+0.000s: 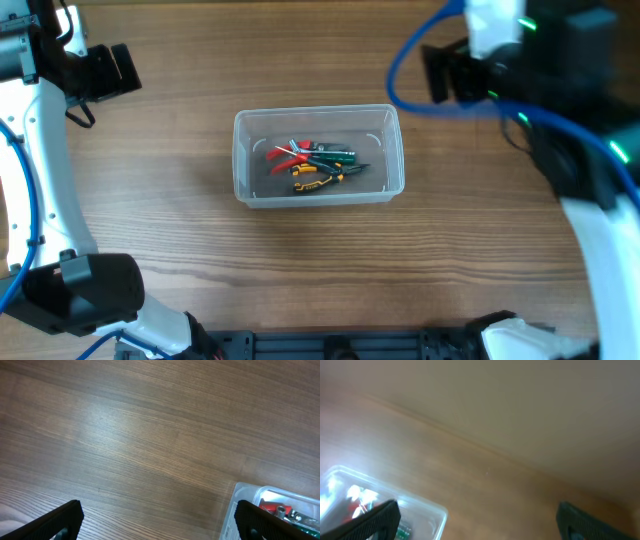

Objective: Pack container

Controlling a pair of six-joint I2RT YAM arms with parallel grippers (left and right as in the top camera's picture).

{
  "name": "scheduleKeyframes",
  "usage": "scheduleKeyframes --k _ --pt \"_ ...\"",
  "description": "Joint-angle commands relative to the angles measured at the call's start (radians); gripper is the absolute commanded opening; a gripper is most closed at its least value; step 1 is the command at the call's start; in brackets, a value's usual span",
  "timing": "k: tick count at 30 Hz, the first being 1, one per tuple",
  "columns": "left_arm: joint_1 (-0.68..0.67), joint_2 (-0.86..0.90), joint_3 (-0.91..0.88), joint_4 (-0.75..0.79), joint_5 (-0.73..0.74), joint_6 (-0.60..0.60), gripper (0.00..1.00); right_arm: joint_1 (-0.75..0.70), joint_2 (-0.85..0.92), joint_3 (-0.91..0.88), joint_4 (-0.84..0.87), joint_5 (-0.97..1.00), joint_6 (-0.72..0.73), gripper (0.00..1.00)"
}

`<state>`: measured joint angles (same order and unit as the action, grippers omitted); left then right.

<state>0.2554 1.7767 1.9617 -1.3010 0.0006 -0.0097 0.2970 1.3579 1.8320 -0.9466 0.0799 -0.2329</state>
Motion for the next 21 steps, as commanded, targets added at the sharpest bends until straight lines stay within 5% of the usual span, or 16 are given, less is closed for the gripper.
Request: scheduleKeyframes --k 1,6,15,21 --pt "0.005 0.008 -0.001 0.002 0.002 -0.006 1.0 -0.087 -0.214 -0.05 0.125 0.0 -0.048 1.0" --pt "0.005 0.008 -0.001 0.002 0.002 -0.006 1.0 -0.269 -0.605 -0.543 0.481 -0.089 0.091 1.0" --pt "0.005 0.008 -0.001 0.002 0.002 -0.006 1.0 -0.291 -1.163 -1.452 0.976 -0.089 0.437 1.0" --pt "0.005 0.008 -0.001 0.002 0.002 -0.006 1.0 -0.311 -1.313 -1.677 1.015 -0.089 0.435 1.0"
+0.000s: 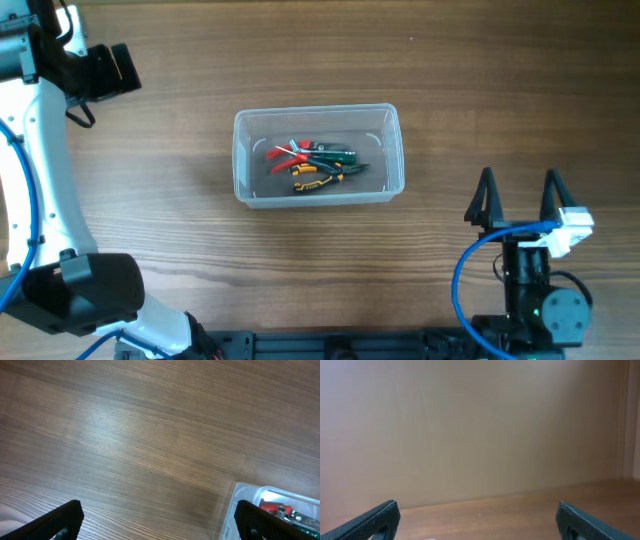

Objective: Pack container

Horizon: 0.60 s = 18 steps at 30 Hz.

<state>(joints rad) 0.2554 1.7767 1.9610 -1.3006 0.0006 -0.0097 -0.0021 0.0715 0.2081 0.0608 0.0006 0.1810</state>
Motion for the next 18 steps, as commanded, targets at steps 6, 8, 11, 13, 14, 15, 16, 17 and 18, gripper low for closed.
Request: scheduleKeyframes --k 6,8,11,13,14,15,16,17,18 --pt "0.005 0.008 0.0 0.002 0.002 -0.006 1.0 -0.013 -0.034 -0.124 0.0 0.0 0.031 1.0" --pt "0.005 0.008 0.0 0.002 0.002 -0.006 1.0 -0.014 -0.057 -0.142 -0.002 0.0 0.031 1.0" --pt "0.005 0.008 0.0 0.002 0.002 -0.006 1.0 -0.028 -0.069 -0.164 0.002 -0.001 0.084 1.0" --pt "0.005 0.008 0.0 0.002 0.002 -0.006 1.0 -0.045 -0.069 -0.173 -0.002 -0.002 0.109 1.0" --pt "0.005 0.008 0.0 0.002 0.002 -0.006 1.0 -0.047 -0.069 -0.183 -0.001 -0.002 0.109 1.0" --pt "0.005 0.008 0.0 0.002 0.002 -0.006 1.0 -0.047 -0.069 -0.193 -0.002 -0.01 0.109 1.0" --pt "0.005 0.008 0.0 0.002 0.002 -0.006 1.0 -0.047 -0.069 -0.203 -0.002 -0.026 0.107 1.0" --pt "0.005 0.008 0.0 0.002 0.002 -0.006 1.0 -0.047 -0.069 -0.203 -0.017 -0.032 0.098 1.0" --pt "0.005 0.008 0.0 0.002 0.002 -0.006 1.0 -0.046 -0.069 -0.203 -0.017 -0.063 0.029 1.0"
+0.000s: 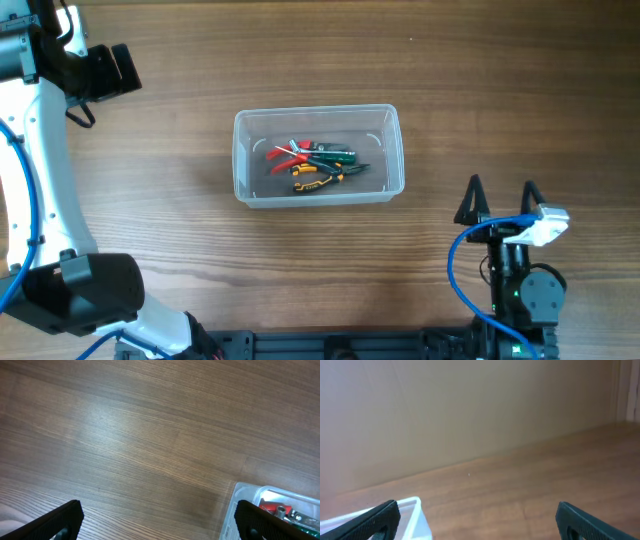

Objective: Pack container

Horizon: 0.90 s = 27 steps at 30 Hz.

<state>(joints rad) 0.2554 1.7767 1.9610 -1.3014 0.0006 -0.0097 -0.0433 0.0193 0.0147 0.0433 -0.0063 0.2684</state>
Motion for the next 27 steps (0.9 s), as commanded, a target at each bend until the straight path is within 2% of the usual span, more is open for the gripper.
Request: scheduleKeyframes --k 1,3,27 --pt "0.005 0.008 0.0 0.003 0.002 -0.006 1.0 -0.005 -0.017 -0.01 0.0 -0.066 -0.089 1.0" --pt "0.005 0.008 0.0 0.003 0.002 -0.006 1.0 -0.005 -0.017 -0.01 -0.007 -0.07 -0.138 1.0" --pt "0.003 0.011 0.0 0.003 0.001 -0.006 1.0 -0.005 -0.017 -0.01 -0.04 -0.069 -0.135 1.0"
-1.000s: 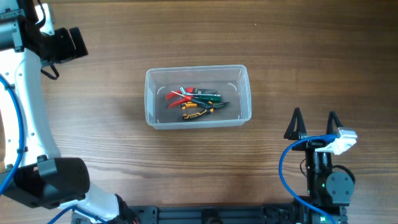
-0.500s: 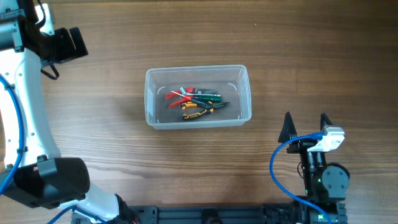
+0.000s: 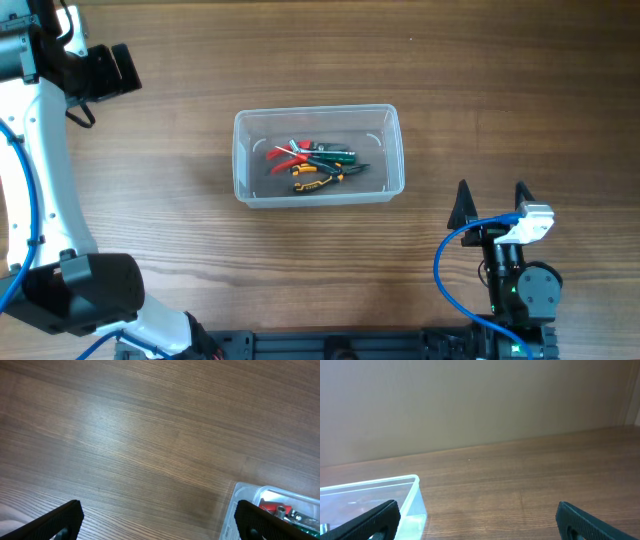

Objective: Pack container

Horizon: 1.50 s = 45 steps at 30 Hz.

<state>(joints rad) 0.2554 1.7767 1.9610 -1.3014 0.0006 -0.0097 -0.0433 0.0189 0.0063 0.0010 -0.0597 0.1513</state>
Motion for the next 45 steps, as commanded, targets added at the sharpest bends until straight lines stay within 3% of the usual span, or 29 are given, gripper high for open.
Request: scheduleKeyframes --k 1,5,9,15,18,21,28,31,45 --pt "0.002 0.006 0.0 0.002 -0.002 0.001 1.0 -0.005 -0.016 -0.001 0.002 -0.016 -0.018 1.0" --pt "0.002 -0.157 0.0 0.057 0.011 0.001 1.0 -0.005 -0.016 -0.001 0.002 -0.016 -0.018 1.0" --pt "-0.002 -0.463 0.0 0.136 0.09 0.001 1.0 -0.005 -0.016 -0.001 0.002 -0.016 -0.018 1.0" --pt "-0.092 -0.839 -0.04 0.169 0.089 0.001 1.0 -0.005 -0.016 -0.001 0.002 -0.016 -0.017 1.0" --pt "-0.114 -1.022 -0.209 0.2 0.09 0.0 1.0 -0.005 -0.016 -0.001 0.002 -0.016 -0.018 1.0" --pt "-0.127 -1.212 -0.507 0.314 0.114 0.0 1.0 -0.005 -0.016 -0.001 0.002 -0.016 -0.017 1.0" --pt "-0.127 -1.534 -1.36 0.848 0.319 0.0 1.0 -0.005 -0.016 -0.001 0.002 -0.016 -0.018 1.0" --pt "-0.138 -1.609 -1.556 0.97 0.355 -0.003 1.0 -0.005 -0.016 -0.001 0.002 -0.016 -0.018 1.0" --pt "-0.174 -1.759 -1.756 0.97 0.339 0.001 1.0 -0.005 -0.016 -0.001 0.002 -0.016 -0.018 1.0"
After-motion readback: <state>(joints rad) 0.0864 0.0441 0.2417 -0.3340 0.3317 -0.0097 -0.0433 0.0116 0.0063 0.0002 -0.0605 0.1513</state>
